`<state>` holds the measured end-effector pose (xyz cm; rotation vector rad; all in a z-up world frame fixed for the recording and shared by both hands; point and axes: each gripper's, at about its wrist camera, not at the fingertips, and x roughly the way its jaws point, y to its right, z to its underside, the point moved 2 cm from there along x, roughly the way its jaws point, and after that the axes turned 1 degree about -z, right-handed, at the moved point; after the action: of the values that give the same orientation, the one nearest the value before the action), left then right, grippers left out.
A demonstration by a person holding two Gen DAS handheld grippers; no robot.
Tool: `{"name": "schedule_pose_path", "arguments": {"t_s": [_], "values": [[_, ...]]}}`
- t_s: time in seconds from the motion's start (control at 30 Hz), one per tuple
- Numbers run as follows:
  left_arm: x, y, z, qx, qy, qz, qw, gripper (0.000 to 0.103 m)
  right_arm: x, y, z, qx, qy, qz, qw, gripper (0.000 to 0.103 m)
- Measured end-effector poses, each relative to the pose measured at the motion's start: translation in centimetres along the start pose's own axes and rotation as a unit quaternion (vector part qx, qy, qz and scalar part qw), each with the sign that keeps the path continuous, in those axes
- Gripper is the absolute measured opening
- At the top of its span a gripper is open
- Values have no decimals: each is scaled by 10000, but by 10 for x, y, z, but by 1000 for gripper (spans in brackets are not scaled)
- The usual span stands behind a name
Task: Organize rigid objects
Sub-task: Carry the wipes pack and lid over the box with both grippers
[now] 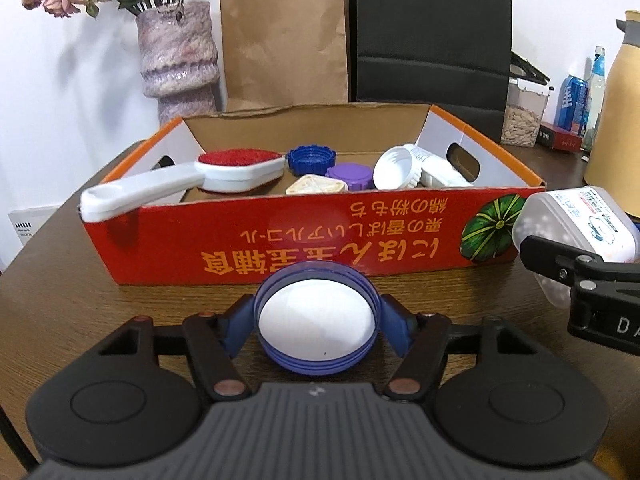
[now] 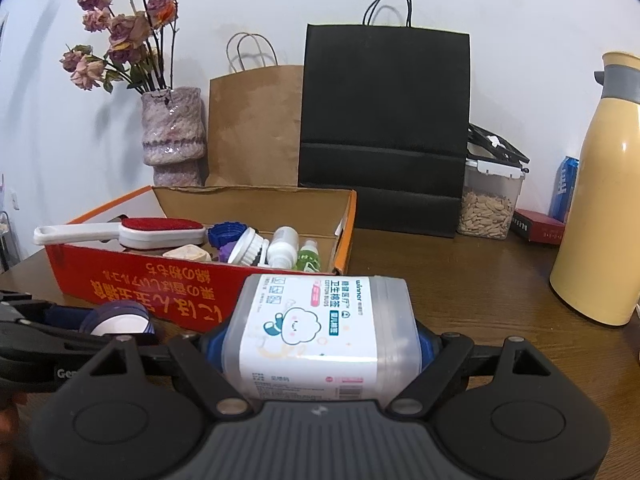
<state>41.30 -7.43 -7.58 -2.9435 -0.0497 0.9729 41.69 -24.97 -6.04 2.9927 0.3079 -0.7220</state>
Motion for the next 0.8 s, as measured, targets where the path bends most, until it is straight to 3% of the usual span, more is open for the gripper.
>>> {"name": "schedule_pose_path", "arguments": {"t_s": [0.8], "values": [[-64,-25,-27,-302,934,61,9952,68,-37,-21,-25,-65,829,-50,9965,82]]}}
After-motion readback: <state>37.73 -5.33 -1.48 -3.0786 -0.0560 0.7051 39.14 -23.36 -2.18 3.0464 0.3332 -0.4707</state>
